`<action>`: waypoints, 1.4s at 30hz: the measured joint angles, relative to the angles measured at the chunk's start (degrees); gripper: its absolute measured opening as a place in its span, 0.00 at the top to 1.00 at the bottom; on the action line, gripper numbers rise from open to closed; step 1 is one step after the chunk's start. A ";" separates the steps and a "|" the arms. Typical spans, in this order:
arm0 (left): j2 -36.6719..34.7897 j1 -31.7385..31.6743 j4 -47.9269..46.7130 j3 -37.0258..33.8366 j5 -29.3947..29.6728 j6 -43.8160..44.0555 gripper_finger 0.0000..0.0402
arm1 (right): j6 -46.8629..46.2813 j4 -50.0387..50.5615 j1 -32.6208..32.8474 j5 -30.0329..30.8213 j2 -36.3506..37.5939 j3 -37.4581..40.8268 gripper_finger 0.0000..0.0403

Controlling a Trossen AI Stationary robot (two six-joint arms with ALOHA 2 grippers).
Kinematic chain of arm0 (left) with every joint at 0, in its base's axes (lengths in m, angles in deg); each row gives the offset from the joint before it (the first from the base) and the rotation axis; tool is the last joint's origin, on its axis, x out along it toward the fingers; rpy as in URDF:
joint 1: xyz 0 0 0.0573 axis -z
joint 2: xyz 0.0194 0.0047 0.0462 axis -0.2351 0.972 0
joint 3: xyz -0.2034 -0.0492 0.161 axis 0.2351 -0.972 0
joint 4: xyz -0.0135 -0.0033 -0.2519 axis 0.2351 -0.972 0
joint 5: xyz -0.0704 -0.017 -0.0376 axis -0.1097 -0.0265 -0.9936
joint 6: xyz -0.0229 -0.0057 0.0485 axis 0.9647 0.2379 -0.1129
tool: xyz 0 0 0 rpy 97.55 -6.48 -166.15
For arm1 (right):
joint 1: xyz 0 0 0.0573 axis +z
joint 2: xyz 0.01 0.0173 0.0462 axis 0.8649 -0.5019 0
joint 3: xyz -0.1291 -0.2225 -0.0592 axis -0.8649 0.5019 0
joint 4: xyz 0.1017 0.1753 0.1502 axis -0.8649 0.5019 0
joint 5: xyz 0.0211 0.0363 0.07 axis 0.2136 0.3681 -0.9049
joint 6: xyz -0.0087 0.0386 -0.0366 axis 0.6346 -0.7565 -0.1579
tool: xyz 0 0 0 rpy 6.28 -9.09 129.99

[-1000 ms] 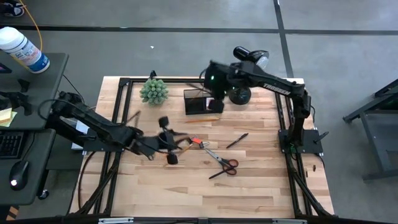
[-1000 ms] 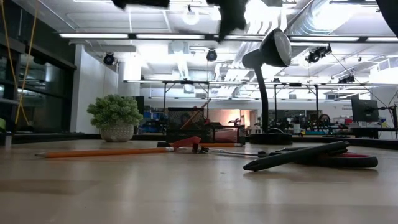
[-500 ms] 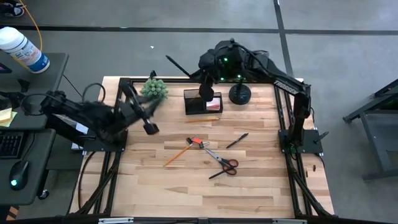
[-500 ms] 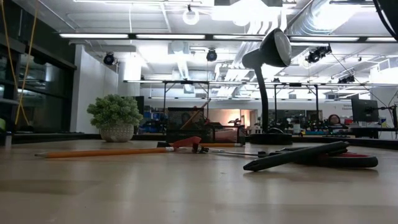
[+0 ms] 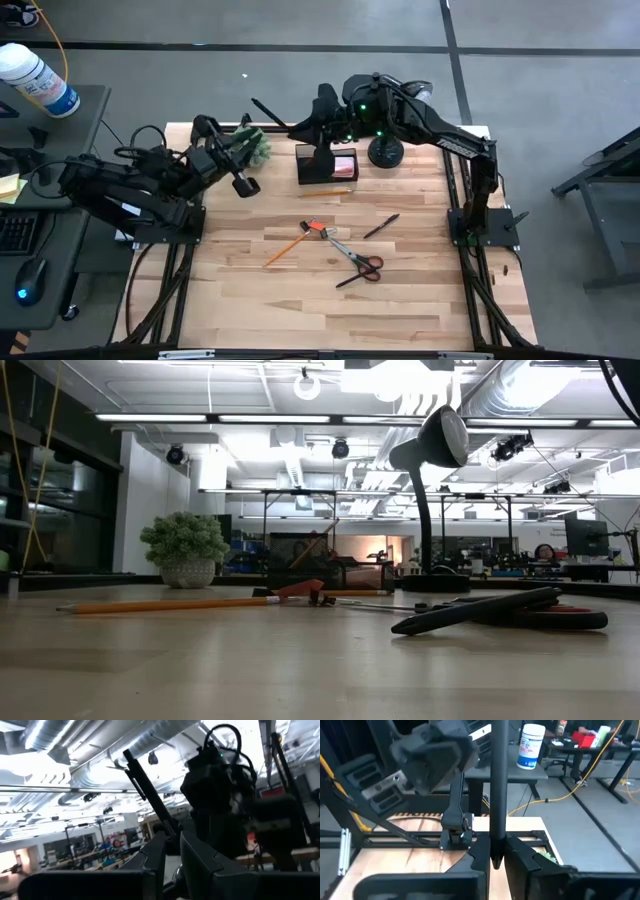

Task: Pick and place office supplies into organizer
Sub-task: Put the middle left black pen into the black desk organizer

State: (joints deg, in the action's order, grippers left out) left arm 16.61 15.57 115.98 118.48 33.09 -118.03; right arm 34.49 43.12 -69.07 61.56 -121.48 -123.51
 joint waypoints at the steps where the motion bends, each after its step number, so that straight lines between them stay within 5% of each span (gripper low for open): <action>1: 0.24 -0.57 0.13 0.02 -0.49 0.36 0.88 | 0.73 -0.09 0.20 0.00 -0.13 0.00 0.94; 26: 0.84 -2.73 -0.34 0.00 -6.75 7.07 0.88 | 3.93 -1.57 1.12 0.24 -1.47 0.01 0.94; 42: 0.84 -2.77 2.59 0.00 -5.66 14.39 0.45 | 4.44 -1.39 1.97 0.22 -1.47 0.00 0.94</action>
State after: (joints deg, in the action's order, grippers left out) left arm 17.46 12.80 118.57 118.48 27.43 -103.65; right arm 38.93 41.73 -67.10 61.78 -122.95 -123.51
